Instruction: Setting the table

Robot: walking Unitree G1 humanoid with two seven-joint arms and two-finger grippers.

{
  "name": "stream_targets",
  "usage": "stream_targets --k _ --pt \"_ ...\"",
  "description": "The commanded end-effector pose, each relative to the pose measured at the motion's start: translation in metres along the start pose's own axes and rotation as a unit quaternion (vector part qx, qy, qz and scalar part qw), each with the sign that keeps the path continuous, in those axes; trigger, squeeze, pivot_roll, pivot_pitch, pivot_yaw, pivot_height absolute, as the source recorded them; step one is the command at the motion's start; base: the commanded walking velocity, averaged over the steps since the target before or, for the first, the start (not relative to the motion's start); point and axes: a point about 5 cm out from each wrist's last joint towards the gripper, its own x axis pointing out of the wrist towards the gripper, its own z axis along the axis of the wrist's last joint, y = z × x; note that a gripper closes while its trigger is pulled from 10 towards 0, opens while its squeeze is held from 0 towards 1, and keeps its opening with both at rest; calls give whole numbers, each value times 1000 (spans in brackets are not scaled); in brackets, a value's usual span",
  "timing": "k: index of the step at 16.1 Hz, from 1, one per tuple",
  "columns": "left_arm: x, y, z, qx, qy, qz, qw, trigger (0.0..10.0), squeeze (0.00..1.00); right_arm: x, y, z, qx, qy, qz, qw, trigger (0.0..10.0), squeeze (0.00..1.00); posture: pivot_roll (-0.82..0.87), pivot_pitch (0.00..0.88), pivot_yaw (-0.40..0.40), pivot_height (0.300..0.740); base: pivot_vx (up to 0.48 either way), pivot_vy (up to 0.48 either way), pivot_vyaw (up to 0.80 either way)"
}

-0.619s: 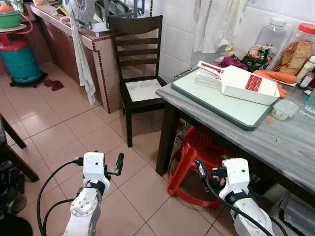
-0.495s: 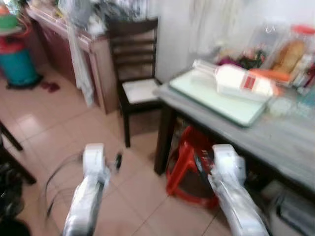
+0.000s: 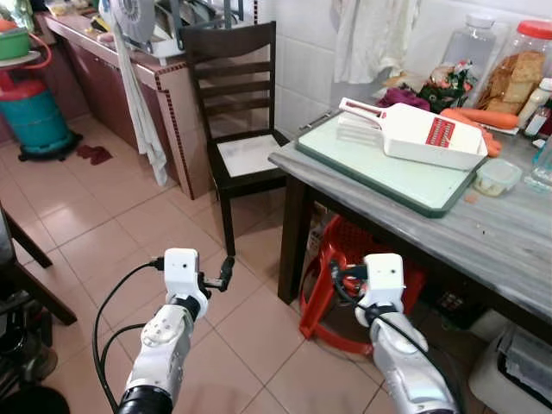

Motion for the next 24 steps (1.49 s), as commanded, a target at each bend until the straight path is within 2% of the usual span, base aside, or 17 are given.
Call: stream_targets --k 1,2,5,7,9,11,13,14,16,18,20,22,23,24 --pt "-1 -2 10 17 -25 -14 999 10000 0 -3 -7 6 -20 -19 -21 999 10000 0 -8 0 13 740 0 0 0" --pt "-7 -1 14 37 -41 -15 998 10000 0 -10 -9 13 -22 -48 -22 998 10000 0 -7 0 12 740 0 0 0" --pt "-24 15 12 47 -49 -1 998 10000 0 -30 -18 12 -48 -63 -27 996 10000 0 -2 0 20 740 0 0 0" --pt "-36 25 5 55 -34 11 998 10000 0 -44 -23 2 -58 -50 -33 997 10000 0 -2 0 23 740 0 0 0" --pt "-41 24 3 67 -30 12 997 10000 0 -53 -27 -9 -60 -34 -46 997 10000 0 13 0 11 740 0 0 0" --pt "-41 29 5 64 -30 28 997 10000 0 -54 -32 -13 -71 -22 -60 995 10000 0 17 0 -7 740 0 0 0" --pt "-41 30 6 64 -27 34 997 10000 0 -51 -45 -19 -51 2 -103 993 10000 0 17 0 -49 740 0 0 0" --pt "-41 31 5 64 -25 34 997 10000 0 -48 -45 -21 -46 8 -104 993 10000 0 15 0 -73 740 0 0 0" --pt "-43 32 0 65 -14 37 997 10000 0 -41 -41 -24 -68 20 -87 994 10000 0 3 0 -85 740 0 0 0" --pt "-45 29 -3 53 -9 39 998 10000 0 -38 -41 -28 -45 32 -96 994 10000 0 18 0 -78 740 0 0 0" --pt "-44 24 -6 38 -4 40 998 10000 0 -28 -36 -24 -26 13 -88 996 10000 0 55 0 17 740 0 0 0" --pt "-39 28 -5 25 -4 58 998 10000 0 -24 -39 -20 -31 -12 -105 994 10000 0 34 0 53 740 0 0 0" --pt "-36 27 -4 15 -4 61 998 10000 0 -26 -43 -18 -16 -21 -118 993 10000 0 18 0 41 740 0 0 0" --pt "-30 17 1 26 -16 30 999 10000 0 -34 -42 -1 -48 -55 -95 993 10000 0 -6 0 28 740 0 0 0"
